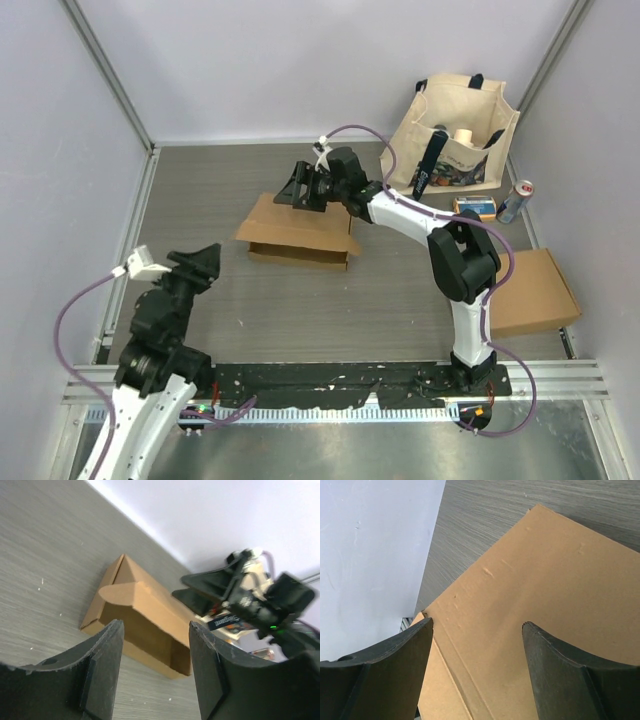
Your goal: Fold the paper box
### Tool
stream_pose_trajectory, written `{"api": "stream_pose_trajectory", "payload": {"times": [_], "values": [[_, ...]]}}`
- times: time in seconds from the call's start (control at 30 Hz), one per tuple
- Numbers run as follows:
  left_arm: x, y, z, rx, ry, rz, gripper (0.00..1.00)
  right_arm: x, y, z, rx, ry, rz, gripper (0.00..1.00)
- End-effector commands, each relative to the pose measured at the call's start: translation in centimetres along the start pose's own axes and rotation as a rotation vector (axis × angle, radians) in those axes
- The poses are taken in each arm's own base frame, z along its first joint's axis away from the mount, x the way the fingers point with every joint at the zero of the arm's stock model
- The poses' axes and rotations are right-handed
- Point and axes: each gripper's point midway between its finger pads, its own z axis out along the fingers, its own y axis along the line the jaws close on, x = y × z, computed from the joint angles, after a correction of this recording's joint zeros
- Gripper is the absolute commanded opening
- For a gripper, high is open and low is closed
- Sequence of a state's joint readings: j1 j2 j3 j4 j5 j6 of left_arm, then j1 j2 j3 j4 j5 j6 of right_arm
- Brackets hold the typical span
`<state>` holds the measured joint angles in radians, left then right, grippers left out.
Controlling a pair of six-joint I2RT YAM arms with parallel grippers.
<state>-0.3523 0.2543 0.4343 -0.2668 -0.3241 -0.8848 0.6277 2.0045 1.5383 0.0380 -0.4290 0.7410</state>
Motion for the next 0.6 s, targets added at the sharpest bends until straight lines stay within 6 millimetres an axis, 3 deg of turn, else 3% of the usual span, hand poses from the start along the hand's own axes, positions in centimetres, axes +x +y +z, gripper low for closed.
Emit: {"api": "stream_pose_trajectory", "payload": {"times": [0.0, 0.1, 0.13, 0.17, 0.2, 0.23, 0.33, 0.37, 0.43, 0.47, 0.5, 0.57], "values": [[-0.6, 0.5, -3.2, -0.01, 0.042, 0.051, 0.58, 0.5, 0.6, 0.1, -0.062, 0.031, -0.033, 0.76], [-0.5, -3.9, -1.1, 0.11, 0.097, 0.04, 0.59, 1.7, 0.1, -0.2, -0.069, 0.073, -0.046, 0.74], [2.1, -3.2, 1.5, 0.036, 0.211, 0.075, 0.59, 2.1, -0.2, -0.3, -0.064, 0.082, -0.048, 0.74], [2.9, -4.3, 2.5, 0.061, 0.264, 0.088, 0.58, 2.8, -0.7, -0.4, -0.045, 0.103, -0.05, 0.74], [2.6, -5.7, 3.6, 0.087, 0.28, 0.124, 0.56, 3.2, -1.3, -0.5, -0.028, 0.114, -0.064, 0.74], [4.6, -5.5, 6.0, 0.071, 0.344, 0.147, 0.51, 3.3, -1.2, -0.8, -0.026, 0.117, -0.069, 0.74], [5.6, -7.5, 8.8, 0.146, 0.376, 0.182, 0.38, 4.4, -1.8, -1.8, -0.01, 0.129, -0.075, 0.73], [7.1, -6.5, 10.0, 0.117, 0.408, 0.192, 0.35, 4.4, -1.8, -2.3, -0.001, 0.123, -0.079, 0.73], [8.1, -6.9, 10.9, 0.165, 0.414, 0.175, 0.33, 4.7, -2.7, -3.5, 0.041, 0.103, -0.09, 0.73], [9.7, -6.0, 11.4, 0.158, 0.455, 0.17, 0.32, 3.8, -1.6, -5.0, 0.033, 0.065, -0.114, 0.73], [10.9, -5.1, 11.3, 0.138, 0.486, 0.157, 0.31, 4.8, -2.5, -5.9, 0.052, 0.077, -0.109, 0.73], [12.7, -3.6, 11.6, 0.11, 0.539, 0.157, 0.3, 4.4, -2.1, -8.1, 0.045, 0.049, -0.121, 0.73]]}}
